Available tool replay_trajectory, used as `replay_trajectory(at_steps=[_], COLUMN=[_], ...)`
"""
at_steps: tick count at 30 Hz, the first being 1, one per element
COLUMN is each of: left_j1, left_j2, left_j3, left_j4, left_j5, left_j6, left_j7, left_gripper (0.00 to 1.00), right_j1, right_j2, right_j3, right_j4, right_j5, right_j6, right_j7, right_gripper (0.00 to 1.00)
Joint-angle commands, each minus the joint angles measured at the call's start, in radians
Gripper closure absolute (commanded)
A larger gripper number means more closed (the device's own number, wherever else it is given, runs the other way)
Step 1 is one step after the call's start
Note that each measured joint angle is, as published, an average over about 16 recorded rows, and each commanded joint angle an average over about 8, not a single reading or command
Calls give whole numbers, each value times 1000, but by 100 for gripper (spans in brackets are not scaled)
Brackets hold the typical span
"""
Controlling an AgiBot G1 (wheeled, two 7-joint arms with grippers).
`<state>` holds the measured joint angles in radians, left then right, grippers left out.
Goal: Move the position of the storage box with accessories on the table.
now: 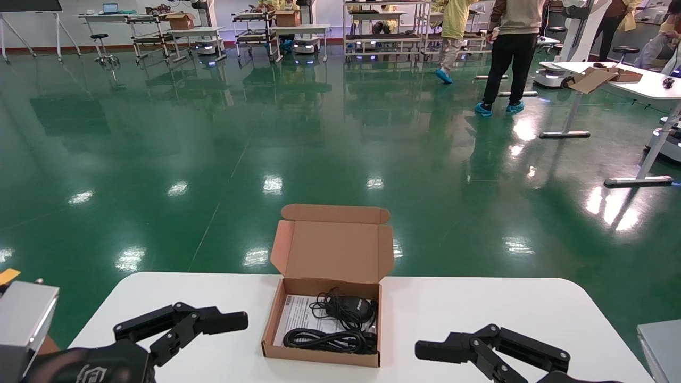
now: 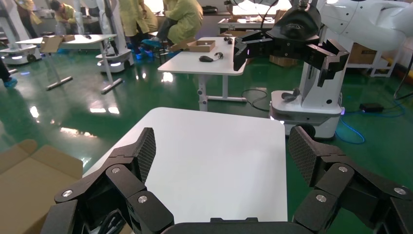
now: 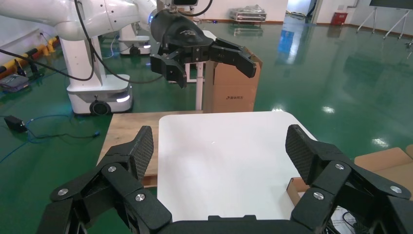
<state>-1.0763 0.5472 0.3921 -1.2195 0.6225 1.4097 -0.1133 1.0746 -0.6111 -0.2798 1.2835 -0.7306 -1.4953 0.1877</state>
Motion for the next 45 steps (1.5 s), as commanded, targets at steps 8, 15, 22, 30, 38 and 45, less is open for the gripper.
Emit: replay_trajectory(at_steps=[8,15,22,30,38,45], left_j1=[0,0,0,0,0,0], left_j2=[0,0,0,0,0,0], left_j3=[0,0,0,0,0,0], left_j4=[0,0,0,0,0,0], left_j5=[0,0,0,0,0,0], left_j6=[0,0,0,0,0,0], left_j7=[0,0,0,0,0,0], left_gripper=[0,0,0,0,0,0], right_j1=[1,32,112,231,334,433], right_j2=[1,-9,-68,-162,-273,-378], right_j3=[0,-31,-99,-186,-238,-279], right_j4=[0,-30,-164,-338,-539,-746], right_j5=[-4,-73,-188,-326,-406,-476], right_j6=[1,8,15,67,138,193], right_j7=[-1,6,38,172,288,312], right_gripper=[0,0,0,0,0,0])
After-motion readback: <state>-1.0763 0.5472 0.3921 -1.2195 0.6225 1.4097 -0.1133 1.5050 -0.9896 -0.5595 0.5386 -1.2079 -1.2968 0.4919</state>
